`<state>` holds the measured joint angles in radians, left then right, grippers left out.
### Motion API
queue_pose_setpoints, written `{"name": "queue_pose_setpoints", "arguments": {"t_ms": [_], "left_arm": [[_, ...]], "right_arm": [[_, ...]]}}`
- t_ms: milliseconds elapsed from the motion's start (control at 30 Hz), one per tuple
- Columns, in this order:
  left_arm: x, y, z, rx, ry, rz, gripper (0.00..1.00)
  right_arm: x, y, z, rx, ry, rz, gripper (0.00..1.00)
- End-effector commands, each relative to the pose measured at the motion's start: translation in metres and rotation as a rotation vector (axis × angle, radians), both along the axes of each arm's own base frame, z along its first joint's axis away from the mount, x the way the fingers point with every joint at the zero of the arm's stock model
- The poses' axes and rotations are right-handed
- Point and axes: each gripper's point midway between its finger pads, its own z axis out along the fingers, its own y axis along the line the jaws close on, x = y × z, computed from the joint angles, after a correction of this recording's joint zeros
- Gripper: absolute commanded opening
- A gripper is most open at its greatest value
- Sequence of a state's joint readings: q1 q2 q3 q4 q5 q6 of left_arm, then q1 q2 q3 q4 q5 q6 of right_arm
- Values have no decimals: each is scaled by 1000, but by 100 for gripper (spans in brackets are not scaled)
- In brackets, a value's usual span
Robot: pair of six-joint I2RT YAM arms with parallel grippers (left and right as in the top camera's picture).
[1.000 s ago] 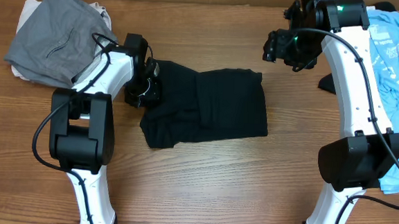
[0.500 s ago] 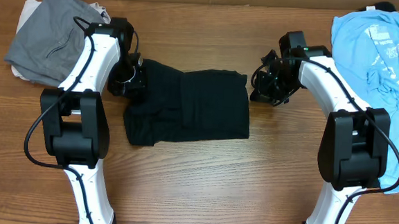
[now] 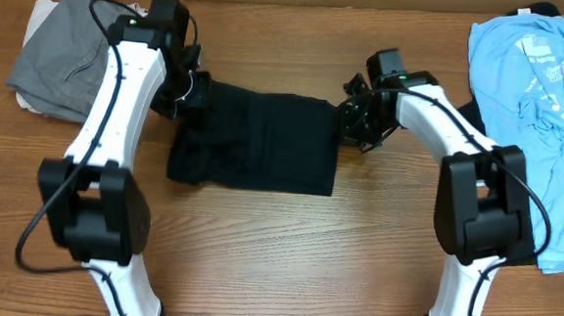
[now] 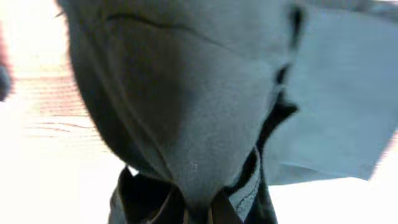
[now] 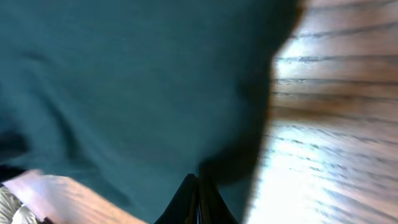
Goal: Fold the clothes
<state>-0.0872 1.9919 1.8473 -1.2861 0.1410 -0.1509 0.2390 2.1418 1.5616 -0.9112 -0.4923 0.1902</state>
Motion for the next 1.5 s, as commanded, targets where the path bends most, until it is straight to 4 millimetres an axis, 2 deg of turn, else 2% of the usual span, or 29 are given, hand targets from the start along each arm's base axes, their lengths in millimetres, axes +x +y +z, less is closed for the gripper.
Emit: {"name": "queue_pose_setpoints", "arguments": {"t_ms": [0, 67, 133, 267, 300, 400, 500, 600, 633, 733, 767, 800, 867, 900, 967, 1067, 1133, 1167, 1233, 1267, 1300, 1333, 1400, 1467], "left_arm": [[-3, -34, 46, -43, -113, -36, 4], [-8, -63, 43, -53, -111, -84, 4], [-10, -86, 41, -58, -118, -126, 4], [-14, -150, 26, -81, -138, -226, 4], [-18, -170, 16, -87, -128, -248, 4], [-32, -209, -15, -79, -81, -316, 4], [-42, -242, -53, -69, -40, -364, 4], [-44, -259, -72, -75, -31, -360, 4], [-42, -265, -75, -84, -42, -359, 4], [-34, -274, -72, -115, -80, -357, 7], [-34, -275, -72, -119, -84, -358, 13], [-33, -277, -71, -126, -90, -359, 40], [-28, -278, -69, -137, -104, -356, 86], [-25, -277, -66, -142, -112, -352, 100], [-13, -278, -52, -158, -145, -340, 100], [10, -278, -4, -201, -231, -323, 100], [35, -271, 64, -245, -358, -315, 100], [42, -266, 87, -253, -406, -318, 100], [62, -234, 154, -259, -548, -269, 100], [66, -224, 167, -258, -574, -248, 100], [74, -201, 192, -261, -627, -206, 100], [79, -181, 207, -262, -655, -164, 100], [87, -140, 221, -249, -675, -74, 100], [91, -113, 218, -230, -653, -16, 100]], "right_arm": [[-7, -6, -32, -36, 80, -40, 4], [-9, -4, -40, -24, 106, -40, 4], [-10, -3, -40, -15, 114, -42, 4], [-10, -7, -37, 8, 130, -56, 4], [-10, -8, -36, 15, 135, -60, 4], [-9, -10, -25, 64, 144, -68, 4], [5, -29, 17, 87, 76, -92, 4], [20, -55, 62, 101, -11, -146, 4], [30, -76, 91, 107, -80, -194, 4], [45, -135, 152, 105, -238, -318, 4], [46, -142, 159, 104, -254, -334, 4], [46, -155, 169, 101, -274, -362, 4], [43, -176, 182, 95, -295, -408, 4], [42, -181, 184, 94, -297, -420, 4], [38, -190, 184, 87, -294, -425, 4], [34, -190, 182, 80, -288, -405, 7], [33, -184, 181, 74, -288, -384, 10], [32, -183, 181, 70, -287, -375, 11], [29, -171, 179, 62, -288, -319, 16], [28, -167, 178, 62, -285, -307, 16], [25, -157, 177, 56, -290, -260, 17], [24, -147, 176, 47, -300, -211, 19], [19, -124, 172, 15, -308, -120, 22], [15, -105, 167, -39, -311, -54, 25]]}}
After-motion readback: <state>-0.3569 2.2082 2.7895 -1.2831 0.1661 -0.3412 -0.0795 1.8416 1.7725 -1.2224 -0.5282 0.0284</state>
